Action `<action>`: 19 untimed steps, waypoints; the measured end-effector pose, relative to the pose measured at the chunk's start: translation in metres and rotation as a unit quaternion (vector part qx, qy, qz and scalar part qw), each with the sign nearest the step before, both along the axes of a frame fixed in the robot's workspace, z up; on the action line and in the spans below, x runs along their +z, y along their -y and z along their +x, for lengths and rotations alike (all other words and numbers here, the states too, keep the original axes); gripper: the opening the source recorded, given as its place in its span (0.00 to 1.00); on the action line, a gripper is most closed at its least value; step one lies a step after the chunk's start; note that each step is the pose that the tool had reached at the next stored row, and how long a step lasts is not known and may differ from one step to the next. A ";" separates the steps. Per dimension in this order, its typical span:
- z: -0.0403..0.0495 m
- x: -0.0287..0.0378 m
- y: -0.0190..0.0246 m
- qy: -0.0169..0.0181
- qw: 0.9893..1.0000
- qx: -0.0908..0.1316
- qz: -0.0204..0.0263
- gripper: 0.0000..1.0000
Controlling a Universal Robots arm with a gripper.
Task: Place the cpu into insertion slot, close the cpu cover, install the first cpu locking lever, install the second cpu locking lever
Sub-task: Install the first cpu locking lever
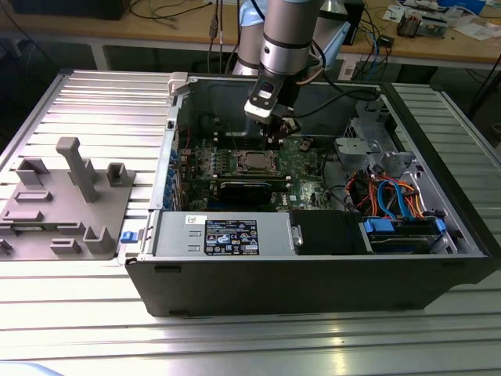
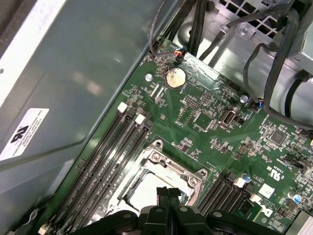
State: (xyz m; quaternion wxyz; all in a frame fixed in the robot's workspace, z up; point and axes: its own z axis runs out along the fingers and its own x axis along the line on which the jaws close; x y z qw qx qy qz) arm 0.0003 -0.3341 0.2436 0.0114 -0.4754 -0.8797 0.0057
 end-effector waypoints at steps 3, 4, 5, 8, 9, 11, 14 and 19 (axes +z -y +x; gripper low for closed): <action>0.0000 0.0000 0.0000 0.000 1.000 0.003 0.000 0.11; 0.0000 0.0000 0.0000 0.000 1.000 0.004 0.000 0.11; 0.0000 0.0000 0.0000 0.000 1.000 0.005 0.000 0.11; 0.0000 0.0000 0.0000 0.000 1.000 0.007 0.000 0.11; 0.0000 0.0000 0.0000 0.000 1.000 0.010 0.000 0.11; 0.0000 0.0000 0.0000 0.000 1.000 0.015 0.000 0.11; 0.0000 0.0000 0.0000 0.000 1.000 0.017 0.000 0.11; 0.0000 0.0000 0.0000 0.000 1.000 0.022 0.000 0.11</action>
